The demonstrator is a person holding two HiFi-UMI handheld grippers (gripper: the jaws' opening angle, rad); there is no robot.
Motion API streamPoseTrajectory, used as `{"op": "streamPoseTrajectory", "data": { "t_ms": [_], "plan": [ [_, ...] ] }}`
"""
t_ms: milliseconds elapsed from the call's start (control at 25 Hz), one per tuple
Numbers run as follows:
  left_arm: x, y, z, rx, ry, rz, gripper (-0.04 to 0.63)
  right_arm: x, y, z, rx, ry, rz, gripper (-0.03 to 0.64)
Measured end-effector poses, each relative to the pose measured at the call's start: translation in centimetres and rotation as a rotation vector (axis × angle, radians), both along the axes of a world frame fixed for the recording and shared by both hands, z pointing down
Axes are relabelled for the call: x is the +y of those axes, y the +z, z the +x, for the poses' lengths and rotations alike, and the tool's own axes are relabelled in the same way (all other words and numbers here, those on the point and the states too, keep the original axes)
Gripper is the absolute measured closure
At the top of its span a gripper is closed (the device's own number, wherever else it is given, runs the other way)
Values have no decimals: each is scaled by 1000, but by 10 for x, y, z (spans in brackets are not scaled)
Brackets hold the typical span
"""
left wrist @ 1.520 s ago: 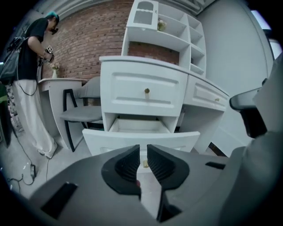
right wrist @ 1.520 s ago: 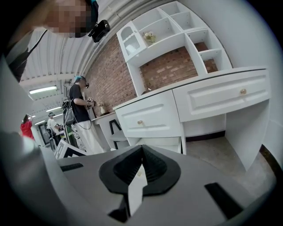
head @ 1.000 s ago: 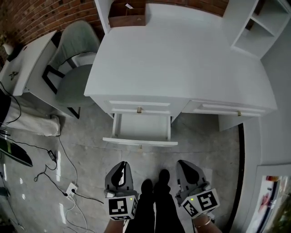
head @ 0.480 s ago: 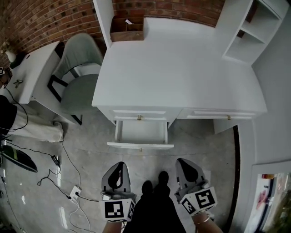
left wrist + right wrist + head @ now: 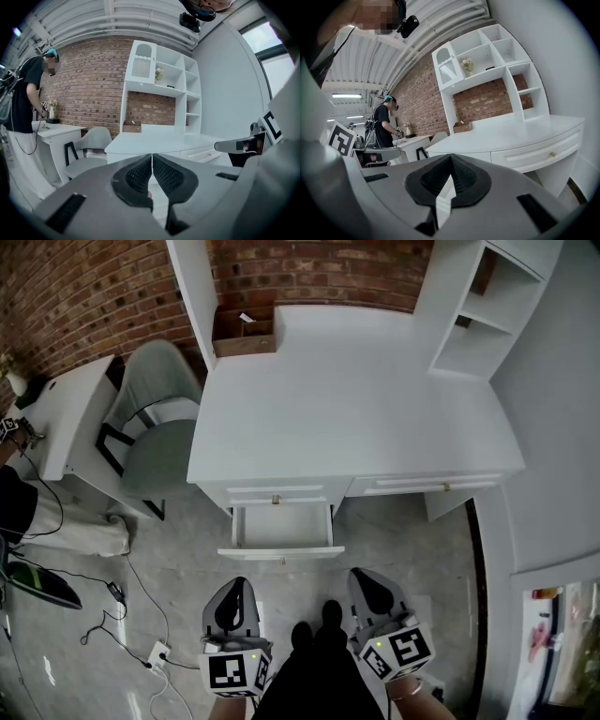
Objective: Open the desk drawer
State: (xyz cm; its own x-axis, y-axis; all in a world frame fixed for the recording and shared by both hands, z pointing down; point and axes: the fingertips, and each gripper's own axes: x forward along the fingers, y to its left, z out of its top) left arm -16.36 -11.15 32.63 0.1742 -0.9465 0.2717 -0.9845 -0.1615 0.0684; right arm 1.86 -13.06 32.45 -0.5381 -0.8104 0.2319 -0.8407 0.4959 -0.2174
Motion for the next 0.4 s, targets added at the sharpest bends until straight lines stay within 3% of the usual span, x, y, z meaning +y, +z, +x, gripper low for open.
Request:
{"op": "streamPoseTrajectory", "data": {
  "t_ms": [400],
  "plan": [
    [-9,-11,5,-4,40,12,580,-1,-4,11,-19,43,1,613]
  ]
}}
